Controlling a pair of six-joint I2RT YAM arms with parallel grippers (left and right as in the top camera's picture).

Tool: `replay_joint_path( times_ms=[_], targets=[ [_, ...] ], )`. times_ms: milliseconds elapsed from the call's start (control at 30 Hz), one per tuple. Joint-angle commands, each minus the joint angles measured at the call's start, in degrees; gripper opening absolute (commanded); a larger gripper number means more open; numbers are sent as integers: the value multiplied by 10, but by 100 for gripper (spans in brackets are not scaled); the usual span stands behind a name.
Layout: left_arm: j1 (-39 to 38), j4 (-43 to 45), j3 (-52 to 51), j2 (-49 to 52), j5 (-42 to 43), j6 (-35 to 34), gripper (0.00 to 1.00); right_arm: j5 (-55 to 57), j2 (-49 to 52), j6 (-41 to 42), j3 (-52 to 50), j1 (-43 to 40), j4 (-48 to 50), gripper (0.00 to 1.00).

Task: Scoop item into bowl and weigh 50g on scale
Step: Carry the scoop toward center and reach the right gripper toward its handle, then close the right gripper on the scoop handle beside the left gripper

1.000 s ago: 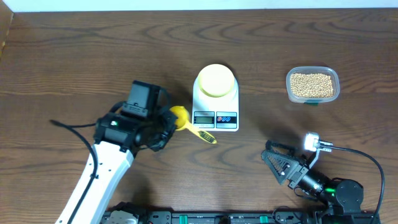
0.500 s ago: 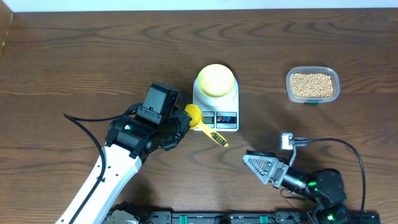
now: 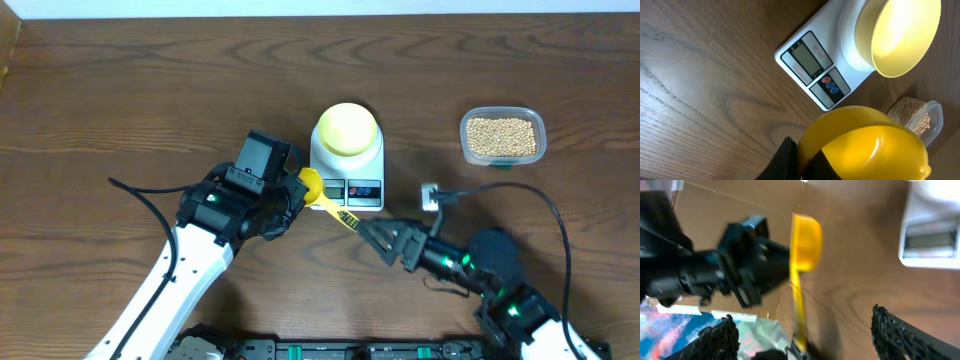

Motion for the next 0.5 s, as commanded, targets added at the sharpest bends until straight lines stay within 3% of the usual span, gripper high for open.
replay_joint_path(
  times_ms=[0,333,467],
  targets=[
    [-2,-1,-4,2,-1,-12,7,13,69,-37,50,6,-1,79],
    [-2,-1,-4,2,12,-45,7,38,190,-37,85,75,96,54],
    [-2,-4,-4,2,13,-45,7,69,197,-37,85,95,104,50]
  ],
)
